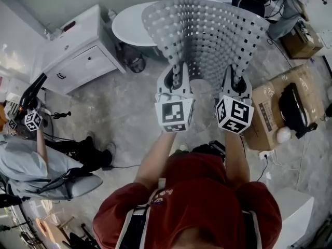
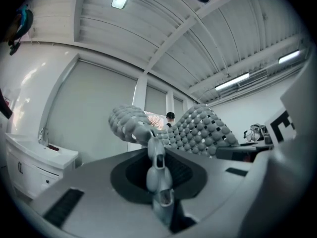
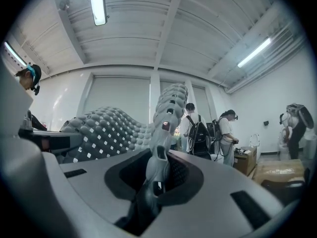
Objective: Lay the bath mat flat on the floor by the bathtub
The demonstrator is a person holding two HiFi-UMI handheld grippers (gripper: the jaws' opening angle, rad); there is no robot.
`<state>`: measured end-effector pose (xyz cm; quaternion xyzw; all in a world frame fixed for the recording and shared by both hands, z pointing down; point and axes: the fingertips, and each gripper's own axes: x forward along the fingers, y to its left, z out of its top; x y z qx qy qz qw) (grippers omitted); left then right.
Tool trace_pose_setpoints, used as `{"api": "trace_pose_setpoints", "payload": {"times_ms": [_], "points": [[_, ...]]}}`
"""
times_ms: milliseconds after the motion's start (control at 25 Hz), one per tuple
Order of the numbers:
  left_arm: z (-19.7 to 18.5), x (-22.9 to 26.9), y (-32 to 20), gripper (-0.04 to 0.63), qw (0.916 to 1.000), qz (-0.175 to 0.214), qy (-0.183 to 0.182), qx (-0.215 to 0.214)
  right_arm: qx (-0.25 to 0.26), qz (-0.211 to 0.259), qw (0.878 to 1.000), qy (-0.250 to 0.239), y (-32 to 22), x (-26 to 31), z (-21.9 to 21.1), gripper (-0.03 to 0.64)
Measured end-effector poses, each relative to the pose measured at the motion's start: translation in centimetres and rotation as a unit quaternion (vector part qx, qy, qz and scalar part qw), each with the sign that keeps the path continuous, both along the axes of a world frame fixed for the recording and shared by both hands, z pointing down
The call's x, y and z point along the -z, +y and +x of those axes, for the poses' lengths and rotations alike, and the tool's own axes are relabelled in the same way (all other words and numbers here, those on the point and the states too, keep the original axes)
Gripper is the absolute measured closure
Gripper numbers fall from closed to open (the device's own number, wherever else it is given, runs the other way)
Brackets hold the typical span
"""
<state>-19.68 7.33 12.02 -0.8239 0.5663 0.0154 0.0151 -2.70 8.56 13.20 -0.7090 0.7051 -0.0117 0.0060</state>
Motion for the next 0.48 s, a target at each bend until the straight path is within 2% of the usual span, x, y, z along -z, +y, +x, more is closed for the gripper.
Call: {"api": "trace_pose_setpoints", "payload": {"times_ms": [480], "points": [[-0.3,-1.1,-3.2,0.545,0.9996,-0.012,0.007,-0.024,-0.021,-0.017,1.0,0.008,-2.7,-1.1,-0.6,0.552]]}}
